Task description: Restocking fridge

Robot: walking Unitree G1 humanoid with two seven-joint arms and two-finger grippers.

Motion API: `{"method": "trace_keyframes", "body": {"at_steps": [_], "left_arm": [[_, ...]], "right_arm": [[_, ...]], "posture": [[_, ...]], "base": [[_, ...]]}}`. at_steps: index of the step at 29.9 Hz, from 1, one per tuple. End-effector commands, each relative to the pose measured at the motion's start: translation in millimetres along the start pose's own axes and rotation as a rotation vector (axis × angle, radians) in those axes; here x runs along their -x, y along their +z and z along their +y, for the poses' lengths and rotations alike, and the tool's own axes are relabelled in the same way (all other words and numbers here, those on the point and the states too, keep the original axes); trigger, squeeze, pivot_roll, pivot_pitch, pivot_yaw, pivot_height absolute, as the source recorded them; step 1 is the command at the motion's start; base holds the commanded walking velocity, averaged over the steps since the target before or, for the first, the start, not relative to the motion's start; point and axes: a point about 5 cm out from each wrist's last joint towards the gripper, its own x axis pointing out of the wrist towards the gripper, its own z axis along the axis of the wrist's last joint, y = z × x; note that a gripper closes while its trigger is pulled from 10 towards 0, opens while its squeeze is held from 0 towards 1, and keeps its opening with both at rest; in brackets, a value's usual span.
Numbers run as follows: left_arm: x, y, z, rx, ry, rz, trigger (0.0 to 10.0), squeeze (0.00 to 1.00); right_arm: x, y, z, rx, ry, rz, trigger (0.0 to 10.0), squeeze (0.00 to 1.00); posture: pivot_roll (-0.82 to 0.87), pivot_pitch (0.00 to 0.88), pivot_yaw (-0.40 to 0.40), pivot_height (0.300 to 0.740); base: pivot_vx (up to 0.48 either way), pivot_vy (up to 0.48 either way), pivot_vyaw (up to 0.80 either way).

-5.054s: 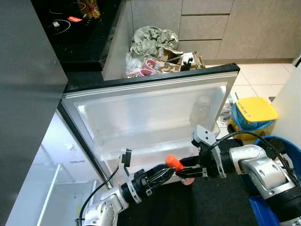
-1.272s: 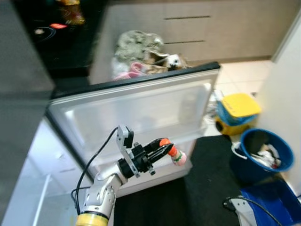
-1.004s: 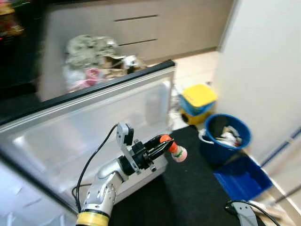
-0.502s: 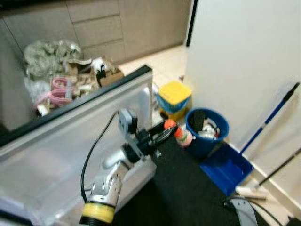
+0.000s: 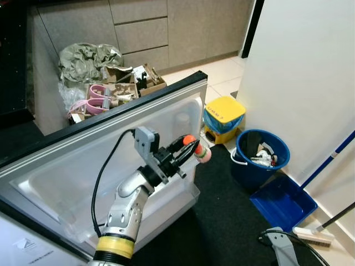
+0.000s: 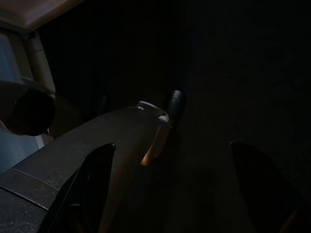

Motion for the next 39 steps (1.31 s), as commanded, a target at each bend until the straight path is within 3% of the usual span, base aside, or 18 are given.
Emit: {"method": "trace_keyframes", "body": {"at_steps": [1, 3, 9, 17, 26, 39], "left_arm": [[2.4, -0.6, 5.2, -0.066, 0.019, 0.032, 10.0, 0.0], [2.4, -0.4, 5.8, -0.075, 0.023, 0.035, 10.0, 0.0], [-0.1, -8.5, 8.7, -0.238, 0.038, 0.145, 10.0, 0.0], [-0.9, -18.3, 20.5, -0.342, 0.176, 0.203, 10.0, 0.0], [-16.7, -22.9, 22.7, -0.399, 0.235, 0.237, 10.0, 0.0], [-28.1, -34.3, 25.9, -0.377, 0.284, 0.298, 10.0, 0.0]], "right_arm": [[1.1, -6.7, -0.1, -0.013, -0.002, 0.012, 10.0, 0.0], [1.1, -6.7, -0.1, -0.013, -0.002, 0.012, 10.0, 0.0], [1.8, -7.0, -1.3, -0.019, -0.006, 0.008, 10.0, 0.0], [0.0, -4.2, 1.6, -0.028, 0.004, -0.007, 10.0, 0.0], [-1.9, -1.3, 4.5, -0.026, 0.012, -0.019, 10.0, 0.0], [-3.8, -3.5, 9.3, -0.043, 0.016, -0.03, 10.0, 0.0]], "posture": [[-0.04, 0.096, -0.013, 0.74], [-0.04, 0.096, -0.013, 0.74], [-0.04, 0.102, -0.012, 0.74], [-0.04, 0.11, -0.004, 0.74], [-0.04, 0.119, 0.006, 0.74], [-0.05, 0.132, 0.035, 0.74]], "base": [[0.0, 0.0, 0.0], [0.0, 0.0, 0.0], [0.0, 0.0, 0.0], [0.0, 0.0, 0.0], [0.0, 0.0, 0.0], [0.0, 0.0, 0.0]]}}
